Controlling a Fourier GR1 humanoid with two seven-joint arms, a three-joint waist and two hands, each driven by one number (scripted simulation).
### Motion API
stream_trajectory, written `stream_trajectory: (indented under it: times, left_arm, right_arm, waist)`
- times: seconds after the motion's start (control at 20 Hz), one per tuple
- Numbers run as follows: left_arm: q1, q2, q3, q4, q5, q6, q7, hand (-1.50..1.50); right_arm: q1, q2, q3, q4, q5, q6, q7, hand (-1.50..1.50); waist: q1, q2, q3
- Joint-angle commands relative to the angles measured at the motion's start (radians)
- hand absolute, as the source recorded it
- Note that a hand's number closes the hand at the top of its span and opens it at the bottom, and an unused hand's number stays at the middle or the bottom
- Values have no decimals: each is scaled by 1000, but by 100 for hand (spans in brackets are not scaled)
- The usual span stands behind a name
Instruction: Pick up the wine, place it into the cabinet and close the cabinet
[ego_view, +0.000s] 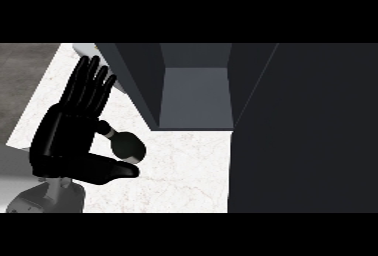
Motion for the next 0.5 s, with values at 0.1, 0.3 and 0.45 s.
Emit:
stream_trajectory:
  times: [0.1,0.3,0.45]
  left_arm:
    - [85,34,46,12,-1,-43,-55,-150]
    - [126,23,46,53,-16,-61,-106,-150]
    - [119,66,100,10,35,-79,-44,-150]
  right_arm:
    - [72,51,77,-51,79,4,-16,-150]
    - [-25,-4,-30,-54,-27,-11,76,-150]
    - [55,12,-48,-27,-38,54,-13,-150]
  waist:
    - [-1,0,0]
    - [0,1,0]
    - [-1,0,0]
